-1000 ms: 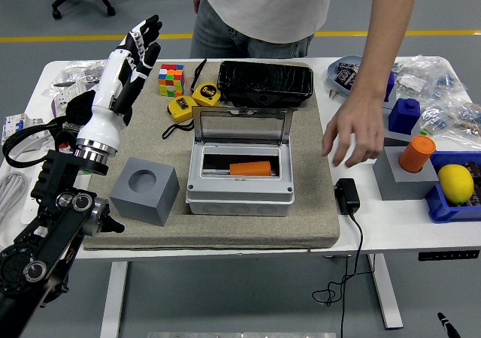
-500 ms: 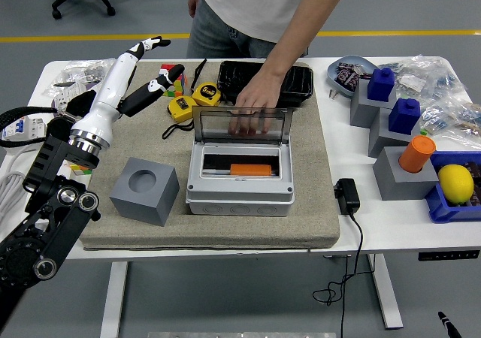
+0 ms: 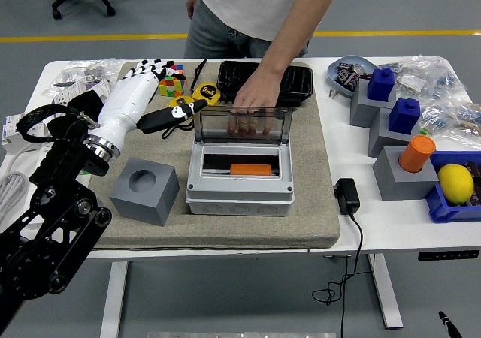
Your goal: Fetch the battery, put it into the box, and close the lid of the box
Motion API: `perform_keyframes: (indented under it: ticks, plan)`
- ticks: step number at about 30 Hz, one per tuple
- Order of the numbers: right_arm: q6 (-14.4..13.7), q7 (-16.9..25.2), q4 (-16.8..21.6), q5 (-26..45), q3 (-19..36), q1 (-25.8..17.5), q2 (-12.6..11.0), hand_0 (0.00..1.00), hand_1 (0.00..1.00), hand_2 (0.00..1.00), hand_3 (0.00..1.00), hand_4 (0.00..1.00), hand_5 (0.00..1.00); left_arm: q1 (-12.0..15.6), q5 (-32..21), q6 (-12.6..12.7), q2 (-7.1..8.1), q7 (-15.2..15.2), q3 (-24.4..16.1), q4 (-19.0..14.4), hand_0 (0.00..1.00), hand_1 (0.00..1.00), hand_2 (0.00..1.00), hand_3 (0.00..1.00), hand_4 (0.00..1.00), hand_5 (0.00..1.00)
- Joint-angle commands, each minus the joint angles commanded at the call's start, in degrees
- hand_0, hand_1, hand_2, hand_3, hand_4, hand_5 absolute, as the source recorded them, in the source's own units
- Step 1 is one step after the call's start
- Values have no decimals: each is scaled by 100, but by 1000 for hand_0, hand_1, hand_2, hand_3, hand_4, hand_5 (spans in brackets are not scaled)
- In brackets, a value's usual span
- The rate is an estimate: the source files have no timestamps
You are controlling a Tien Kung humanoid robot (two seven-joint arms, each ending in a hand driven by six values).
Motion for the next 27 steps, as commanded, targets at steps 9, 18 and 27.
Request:
perform_keyframes:
  ticks: [9,18,27]
  plan:
    - [-3,-20,0,-29,28,-5,-14,814,721,731,773,998,985,-73,-3,-67,-46,74,215,84,998,998,964,701,998,998]
    - [6,-12,0,-17,-17,7,-4,814,721,732,773,998,986,-208,-8,71,-204,-34,315,332,998,885,814,755,998,998]
    - [5,-37,0,-43,-21,13,-18,813,721,732,773,998,986,-344,30,-5,-295,-25,495,295,818,717,731,764,998,998]
